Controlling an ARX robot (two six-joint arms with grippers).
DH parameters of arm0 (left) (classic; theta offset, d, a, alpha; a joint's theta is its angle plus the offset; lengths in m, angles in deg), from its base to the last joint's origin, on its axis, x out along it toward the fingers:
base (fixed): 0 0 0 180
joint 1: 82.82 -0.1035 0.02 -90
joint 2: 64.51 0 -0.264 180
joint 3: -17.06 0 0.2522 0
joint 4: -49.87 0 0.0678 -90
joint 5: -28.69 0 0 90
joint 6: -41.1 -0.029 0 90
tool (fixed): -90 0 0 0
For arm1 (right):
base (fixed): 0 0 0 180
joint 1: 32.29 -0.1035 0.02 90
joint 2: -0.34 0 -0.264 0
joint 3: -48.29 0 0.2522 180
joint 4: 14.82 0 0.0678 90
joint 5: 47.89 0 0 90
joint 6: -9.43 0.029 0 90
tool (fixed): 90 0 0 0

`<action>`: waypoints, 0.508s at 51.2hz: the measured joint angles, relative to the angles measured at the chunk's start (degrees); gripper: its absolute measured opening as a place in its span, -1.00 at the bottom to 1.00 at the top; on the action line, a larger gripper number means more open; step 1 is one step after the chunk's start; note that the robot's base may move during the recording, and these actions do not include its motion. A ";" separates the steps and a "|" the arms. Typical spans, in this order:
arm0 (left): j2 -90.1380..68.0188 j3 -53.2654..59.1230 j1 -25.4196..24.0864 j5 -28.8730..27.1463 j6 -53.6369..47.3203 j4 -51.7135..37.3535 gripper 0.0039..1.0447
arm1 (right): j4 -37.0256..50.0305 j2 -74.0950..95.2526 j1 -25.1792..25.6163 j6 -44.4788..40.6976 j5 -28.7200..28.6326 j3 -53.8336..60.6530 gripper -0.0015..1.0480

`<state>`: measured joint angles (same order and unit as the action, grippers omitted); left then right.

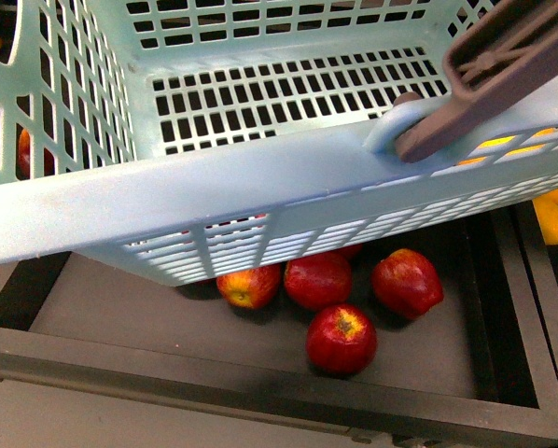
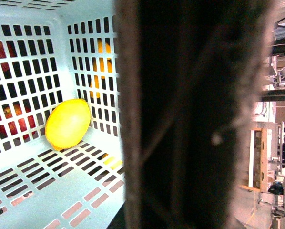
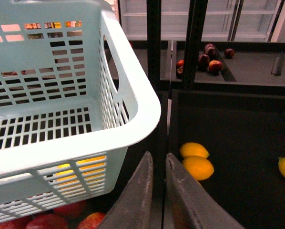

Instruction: Pick lemon and mango into basket

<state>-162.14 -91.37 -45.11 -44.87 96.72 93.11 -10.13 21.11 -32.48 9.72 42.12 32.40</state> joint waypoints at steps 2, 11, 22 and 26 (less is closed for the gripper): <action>0.00 0.00 0.00 0.00 0.00 0.00 -0.92 | -0.04 -0.15 0.00 0.00 -0.02 0.00 -0.57; 0.00 0.00 0.00 -0.07 -0.02 0.00 -0.92 | -0.07 -0.17 0.00 0.00 -0.02 0.00 0.09; 0.00 0.00 0.52 -0.11 -0.22 0.00 -0.92 | -0.13 -0.22 0.00 0.04 0.33 0.09 0.86; -0.04 0.00 0.83 0.37 -0.33 0.00 -0.92 | -0.09 -0.44 0.07 0.09 0.31 0.04 0.83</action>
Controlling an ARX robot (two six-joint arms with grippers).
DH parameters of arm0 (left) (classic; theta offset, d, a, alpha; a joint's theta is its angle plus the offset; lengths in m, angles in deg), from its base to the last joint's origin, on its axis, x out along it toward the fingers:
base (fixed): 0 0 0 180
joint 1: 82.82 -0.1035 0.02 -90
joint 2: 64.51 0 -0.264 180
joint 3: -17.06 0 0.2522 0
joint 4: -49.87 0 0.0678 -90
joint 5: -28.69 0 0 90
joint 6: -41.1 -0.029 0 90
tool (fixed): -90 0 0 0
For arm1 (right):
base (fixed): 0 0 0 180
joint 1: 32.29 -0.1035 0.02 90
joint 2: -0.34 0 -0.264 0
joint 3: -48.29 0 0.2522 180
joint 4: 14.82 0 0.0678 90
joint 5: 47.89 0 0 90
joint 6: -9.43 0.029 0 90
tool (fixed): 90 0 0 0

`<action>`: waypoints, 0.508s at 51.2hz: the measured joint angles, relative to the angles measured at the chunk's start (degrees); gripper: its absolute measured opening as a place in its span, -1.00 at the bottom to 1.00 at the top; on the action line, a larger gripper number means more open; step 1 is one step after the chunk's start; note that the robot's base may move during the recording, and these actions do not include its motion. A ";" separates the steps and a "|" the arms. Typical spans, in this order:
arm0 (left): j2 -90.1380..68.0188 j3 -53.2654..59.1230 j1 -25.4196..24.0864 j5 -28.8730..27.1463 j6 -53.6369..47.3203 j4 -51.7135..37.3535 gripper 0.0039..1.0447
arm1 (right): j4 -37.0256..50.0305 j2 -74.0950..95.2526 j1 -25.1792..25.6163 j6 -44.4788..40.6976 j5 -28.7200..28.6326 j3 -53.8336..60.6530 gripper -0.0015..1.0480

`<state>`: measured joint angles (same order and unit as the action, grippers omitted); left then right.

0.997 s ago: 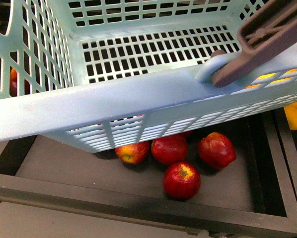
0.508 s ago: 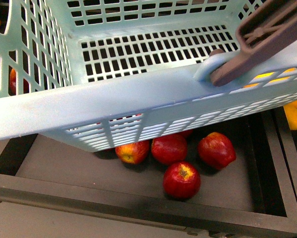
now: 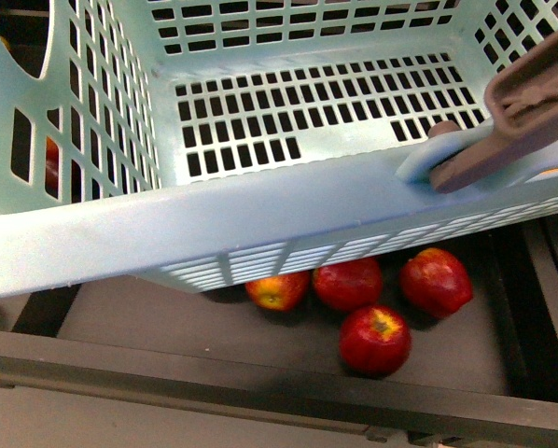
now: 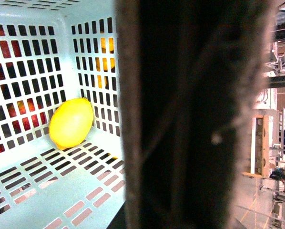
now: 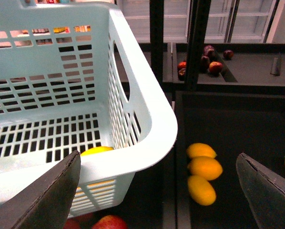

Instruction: Pick lemon and mango into basket

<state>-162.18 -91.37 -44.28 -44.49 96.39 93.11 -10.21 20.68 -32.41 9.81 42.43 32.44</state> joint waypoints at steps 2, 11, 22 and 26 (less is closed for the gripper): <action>0.00 0.00 -0.02 0.07 0.07 0.00 -0.92 | 0.00 -0.04 0.00 0.00 -0.13 0.00 0.83; -0.04 0.00 -0.33 -0.42 0.09 0.00 -0.92 | -0.04 0.02 0.00 -0.04 -0.13 0.04 0.83; -0.07 0.00 -0.59 -0.55 0.04 0.00 -0.92 | -0.09 0.15 0.00 -0.07 -0.26 0.13 0.83; -0.07 0.00 -0.63 -0.44 0.22 0.00 -0.92 | -0.07 0.13 0.00 -0.07 -0.24 0.15 0.83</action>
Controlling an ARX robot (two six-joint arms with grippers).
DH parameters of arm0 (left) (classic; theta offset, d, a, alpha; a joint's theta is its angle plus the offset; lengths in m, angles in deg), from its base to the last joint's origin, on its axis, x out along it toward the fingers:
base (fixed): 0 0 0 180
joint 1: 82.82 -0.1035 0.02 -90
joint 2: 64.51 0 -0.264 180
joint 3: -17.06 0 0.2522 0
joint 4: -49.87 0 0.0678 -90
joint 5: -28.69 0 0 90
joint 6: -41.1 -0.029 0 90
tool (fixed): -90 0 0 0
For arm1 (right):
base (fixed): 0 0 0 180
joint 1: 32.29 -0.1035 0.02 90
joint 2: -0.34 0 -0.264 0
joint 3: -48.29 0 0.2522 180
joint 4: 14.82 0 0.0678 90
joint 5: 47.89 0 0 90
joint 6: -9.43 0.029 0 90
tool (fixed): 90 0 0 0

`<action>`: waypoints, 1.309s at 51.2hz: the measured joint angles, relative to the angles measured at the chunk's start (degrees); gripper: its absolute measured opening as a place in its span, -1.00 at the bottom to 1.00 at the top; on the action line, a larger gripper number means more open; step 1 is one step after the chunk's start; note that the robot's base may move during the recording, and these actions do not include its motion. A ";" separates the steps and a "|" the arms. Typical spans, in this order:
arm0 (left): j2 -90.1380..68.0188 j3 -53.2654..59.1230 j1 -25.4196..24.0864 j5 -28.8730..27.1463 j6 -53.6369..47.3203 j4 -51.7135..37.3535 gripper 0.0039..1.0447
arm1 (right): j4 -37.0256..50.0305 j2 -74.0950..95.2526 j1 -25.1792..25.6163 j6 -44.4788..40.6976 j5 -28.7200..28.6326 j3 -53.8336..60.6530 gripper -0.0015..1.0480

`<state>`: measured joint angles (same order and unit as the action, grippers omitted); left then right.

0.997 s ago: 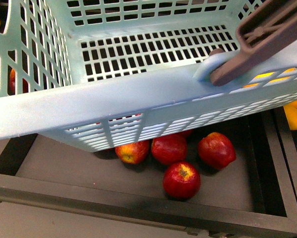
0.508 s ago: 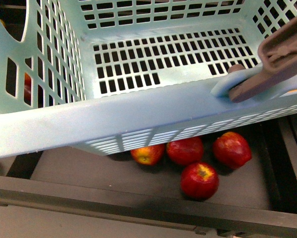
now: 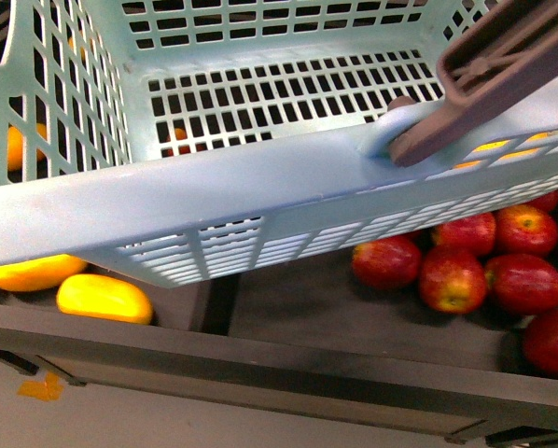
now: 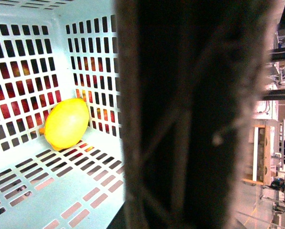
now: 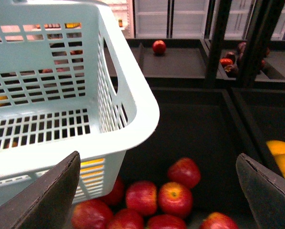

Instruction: Pick lemon and mango into basket

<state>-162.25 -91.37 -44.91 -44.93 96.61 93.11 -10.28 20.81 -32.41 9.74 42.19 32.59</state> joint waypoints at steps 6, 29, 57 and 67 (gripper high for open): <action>0.00 0.00 0.00 0.09 0.00 0.00 -0.92 | 0.00 0.00 0.00 0.00 0.07 0.04 0.83; -0.02 0.00 -0.11 0.15 0.09 0.00 -0.92 | 0.00 -0.04 0.02 0.00 -0.07 0.17 0.83; -0.02 0.00 -0.11 0.11 0.09 -0.02 -0.92 | 0.00 0.00 0.04 0.00 -0.02 0.31 0.83; -0.02 0.00 -0.13 0.07 -0.15 -0.02 -0.92 | 0.00 0.02 0.09 0.00 -0.24 0.31 0.83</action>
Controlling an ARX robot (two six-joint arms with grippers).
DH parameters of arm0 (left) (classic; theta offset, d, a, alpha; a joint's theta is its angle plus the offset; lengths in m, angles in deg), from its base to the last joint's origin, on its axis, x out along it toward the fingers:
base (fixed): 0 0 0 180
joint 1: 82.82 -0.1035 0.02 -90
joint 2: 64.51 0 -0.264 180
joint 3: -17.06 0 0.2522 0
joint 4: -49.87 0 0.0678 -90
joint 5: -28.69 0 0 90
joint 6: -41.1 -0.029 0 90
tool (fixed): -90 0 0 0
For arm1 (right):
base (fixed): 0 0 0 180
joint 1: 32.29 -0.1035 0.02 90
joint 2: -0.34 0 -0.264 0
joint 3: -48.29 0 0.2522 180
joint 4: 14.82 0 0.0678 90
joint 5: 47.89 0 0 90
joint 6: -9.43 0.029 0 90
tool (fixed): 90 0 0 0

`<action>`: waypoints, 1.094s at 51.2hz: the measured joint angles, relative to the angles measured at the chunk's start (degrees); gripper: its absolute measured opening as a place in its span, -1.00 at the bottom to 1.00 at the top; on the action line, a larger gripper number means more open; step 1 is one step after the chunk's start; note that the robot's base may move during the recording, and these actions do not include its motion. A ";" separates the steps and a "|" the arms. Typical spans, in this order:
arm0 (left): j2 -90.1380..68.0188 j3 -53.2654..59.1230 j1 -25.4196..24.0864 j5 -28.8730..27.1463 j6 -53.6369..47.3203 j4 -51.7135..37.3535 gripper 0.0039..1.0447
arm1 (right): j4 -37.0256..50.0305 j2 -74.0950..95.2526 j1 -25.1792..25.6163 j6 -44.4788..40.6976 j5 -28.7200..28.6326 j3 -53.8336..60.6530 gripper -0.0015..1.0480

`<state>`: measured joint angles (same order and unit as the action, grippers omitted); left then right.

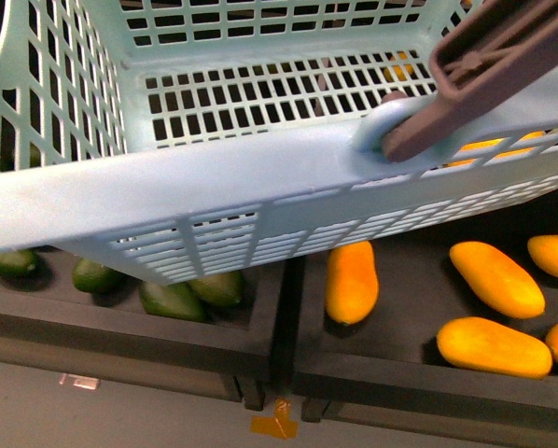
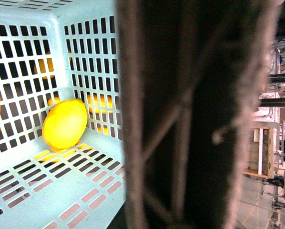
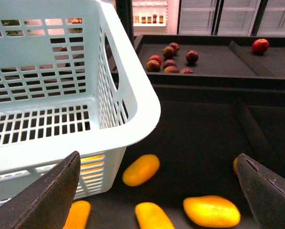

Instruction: Pick lemon and mango into basket

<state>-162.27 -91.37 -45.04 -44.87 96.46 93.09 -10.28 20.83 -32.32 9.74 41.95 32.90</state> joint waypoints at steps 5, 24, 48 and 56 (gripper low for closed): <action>0.00 0.00 -0.77 -0.35 0.39 0.00 -0.92 | 0.00 -0.04 0.00 -0.02 -0.22 0.00 0.83; 0.02 0.00 -0.31 -0.07 -0.13 0.00 -0.92 | -36.54 19.30 6.47 23.58 22.69 -16.66 0.83; 0.02 0.00 0.04 -0.77 -0.02 -0.04 -0.92 | 0.24 72.08 30.27 17.92 7.23 -29.97 0.83; 0.02 0.00 0.02 -0.31 0.11 -0.04 -0.92 | -0.22 84.65 29.24 20.92 6.97 -36.89 0.83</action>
<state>-162.25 -91.37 -45.02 -45.17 96.57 93.04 -10.50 105.48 -3.08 30.66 48.92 -4.00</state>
